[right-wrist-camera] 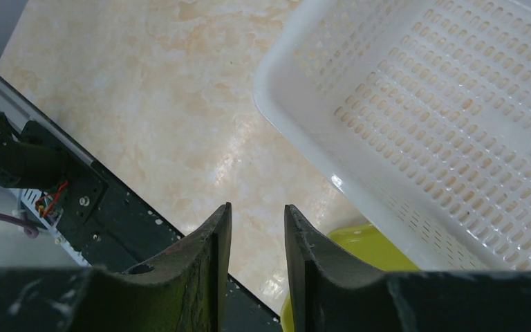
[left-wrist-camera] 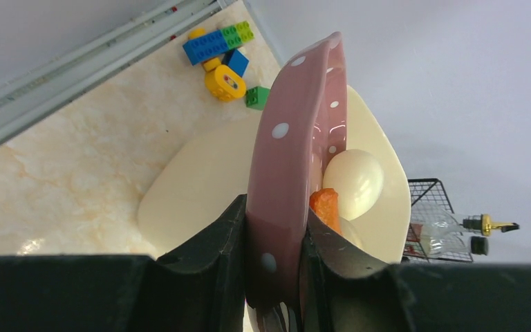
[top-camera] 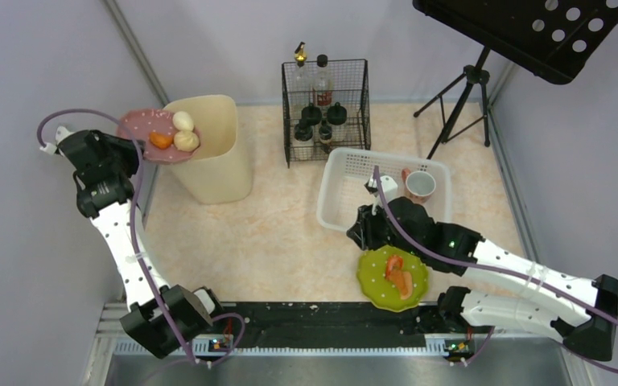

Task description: Clear the kitchen counter

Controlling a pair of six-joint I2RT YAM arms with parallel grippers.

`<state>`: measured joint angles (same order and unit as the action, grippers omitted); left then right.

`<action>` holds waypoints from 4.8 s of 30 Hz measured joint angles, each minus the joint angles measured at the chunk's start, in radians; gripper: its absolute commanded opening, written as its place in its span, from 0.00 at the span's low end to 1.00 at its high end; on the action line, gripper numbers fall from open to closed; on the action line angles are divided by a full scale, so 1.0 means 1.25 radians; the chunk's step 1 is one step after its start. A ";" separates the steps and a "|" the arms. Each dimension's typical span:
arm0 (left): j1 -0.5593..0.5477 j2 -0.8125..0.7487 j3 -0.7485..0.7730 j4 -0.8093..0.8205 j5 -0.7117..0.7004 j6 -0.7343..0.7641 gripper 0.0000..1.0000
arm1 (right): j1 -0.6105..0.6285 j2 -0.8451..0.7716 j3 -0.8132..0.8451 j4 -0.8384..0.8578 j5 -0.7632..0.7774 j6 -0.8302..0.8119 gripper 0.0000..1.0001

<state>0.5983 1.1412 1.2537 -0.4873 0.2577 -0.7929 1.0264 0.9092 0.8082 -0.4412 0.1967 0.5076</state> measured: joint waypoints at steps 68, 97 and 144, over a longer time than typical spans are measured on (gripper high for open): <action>-0.744 0.194 0.099 0.543 -1.029 1.173 0.00 | -0.001 -0.024 -0.092 0.042 -0.034 0.043 0.32; -0.864 0.054 0.181 -0.102 -0.224 0.305 0.00 | -0.001 -0.220 0.198 -0.270 0.254 -0.017 0.58; -1.075 0.552 0.083 0.229 -0.168 0.115 0.00 | -0.001 -0.256 0.144 -0.352 0.218 0.042 0.59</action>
<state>-0.7452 1.8313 1.3575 -0.2008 0.0475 -0.6491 1.0248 0.5892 0.9878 -0.8818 0.4686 0.5598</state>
